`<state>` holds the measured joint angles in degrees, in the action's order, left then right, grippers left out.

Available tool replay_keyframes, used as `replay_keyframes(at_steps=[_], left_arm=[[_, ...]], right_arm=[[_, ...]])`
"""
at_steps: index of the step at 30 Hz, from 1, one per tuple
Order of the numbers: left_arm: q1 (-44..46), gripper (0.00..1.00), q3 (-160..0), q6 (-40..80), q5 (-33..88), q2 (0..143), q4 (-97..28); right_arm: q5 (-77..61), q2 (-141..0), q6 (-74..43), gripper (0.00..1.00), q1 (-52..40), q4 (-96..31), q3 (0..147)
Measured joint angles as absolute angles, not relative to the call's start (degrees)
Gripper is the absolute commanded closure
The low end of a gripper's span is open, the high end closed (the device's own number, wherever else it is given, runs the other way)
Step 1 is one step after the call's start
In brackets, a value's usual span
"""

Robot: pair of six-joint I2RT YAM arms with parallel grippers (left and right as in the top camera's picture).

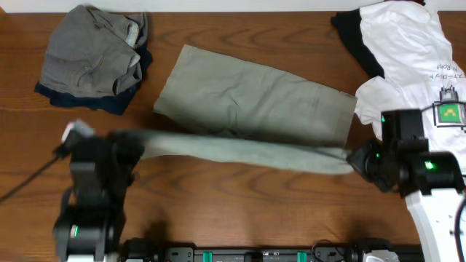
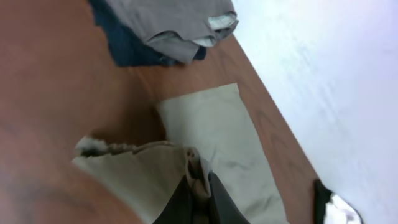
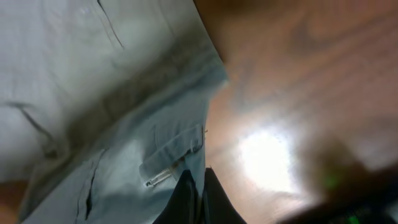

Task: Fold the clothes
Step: 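Lift the leg hems and fold them up toward the waistband, then lower the folded hems onto the waistband and open both grippers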

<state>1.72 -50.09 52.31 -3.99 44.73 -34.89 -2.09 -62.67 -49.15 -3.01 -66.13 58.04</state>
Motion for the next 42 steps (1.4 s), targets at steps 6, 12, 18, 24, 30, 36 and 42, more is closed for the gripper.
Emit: replay_keyframes(at_steps=[6, 12, 18, 24, 30, 36, 42], left_arm=[[2.04, 0.94, -50.17, 49.63, -3.40, 60.99, -18.15], [2.44, 0.94, -50.17, 47.92, -2.96, 74.04, -2.87], [3.27, 0.94, -50.17, 47.20, -2.96, 83.61, 9.78], [4.03, 0.94, -50.17, 46.59, -2.96, 90.87, 22.72], [4.29, 0.94, -50.17, 46.41, -2.94, 96.97, 33.58], [4.32, 0.94, -50.17, 46.37, -2.92, 102.43, 40.58], [4.32, 0.94, -50.17, 46.22, -2.98, 105.93, 42.24]], right_arm=[[-0.19, -71.24, -48.86, 0.99, -2.72, -54.22, 58.15], [-0.19, -79.70, -47.81, 0.99, -1.43, -43.42, 58.15], [-0.14, -85.73, -45.52, 0.99, -0.08, -33.78, 58.17], [0.75, -88.86, -44.27, 0.99, 0.69, -26.06, 58.19], [0.99, -93.03, -44.01, 0.99, 0.95, -20.62, 58.24], [1.02, -98.65, -44.01, 0.99, 0.95, -15.03, 58.26], [1.41, -102.30, -43.99, 0.99, 0.97, -10.85, 58.26]])
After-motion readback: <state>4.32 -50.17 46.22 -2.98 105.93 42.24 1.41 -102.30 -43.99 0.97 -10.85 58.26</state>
